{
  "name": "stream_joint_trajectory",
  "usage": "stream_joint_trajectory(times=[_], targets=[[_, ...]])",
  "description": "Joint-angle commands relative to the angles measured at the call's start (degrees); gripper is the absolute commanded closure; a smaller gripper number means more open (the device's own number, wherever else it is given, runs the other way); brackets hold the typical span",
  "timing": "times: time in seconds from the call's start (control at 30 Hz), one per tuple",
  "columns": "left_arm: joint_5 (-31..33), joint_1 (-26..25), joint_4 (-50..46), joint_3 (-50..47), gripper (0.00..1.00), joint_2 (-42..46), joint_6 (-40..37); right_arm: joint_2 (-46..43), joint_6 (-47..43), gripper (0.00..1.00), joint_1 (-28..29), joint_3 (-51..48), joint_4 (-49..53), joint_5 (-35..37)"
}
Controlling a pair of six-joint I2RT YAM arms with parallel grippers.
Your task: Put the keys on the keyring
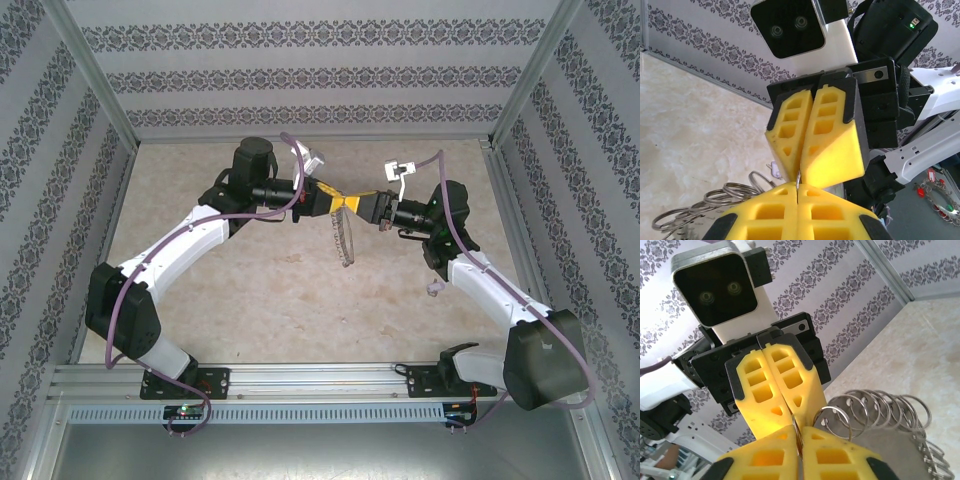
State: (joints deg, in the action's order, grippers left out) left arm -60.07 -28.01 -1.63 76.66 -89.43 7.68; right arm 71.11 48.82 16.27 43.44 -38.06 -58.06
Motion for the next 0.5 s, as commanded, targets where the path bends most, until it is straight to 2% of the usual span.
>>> stream_joint_trajectory(times=[0.0,0.07,0.2,0.3,0.4,0.47], targets=[[-2.59,0.35,-0.28,2.87,1.0,-0.89,-1.2,0.63,-1.26,1.0,0.71,1.95,-1.24,-1.41],[-1.57,0.38,0.27,2.88,0.98,-0.97,-0.21,0.56,-1.56,1.0,0.72,1.85,-1.31,-1.01],[2.27,1.34,7.76,-0.11,0.62,0.72,6.62,-0.57,-2.52,1.0,-0.19,1.04,-1.54,1.44],[7.4,3.58,17.7,-4.6,0.43,2.77,16.28,-0.8,-2.32,1.0,-1.34,1.42,-2.44,1.94],[11.01,5.72,28.29,-9.16,0.39,4.22,26.65,-0.88,-1.88,1.0,-1.93,2.22,-3.75,2.34],[12.39,6.39,32.64,-11.13,0.4,4.7,30.44,-1.05,-2.02,1.0,-2.1,2.9,-3.97,2.75]])
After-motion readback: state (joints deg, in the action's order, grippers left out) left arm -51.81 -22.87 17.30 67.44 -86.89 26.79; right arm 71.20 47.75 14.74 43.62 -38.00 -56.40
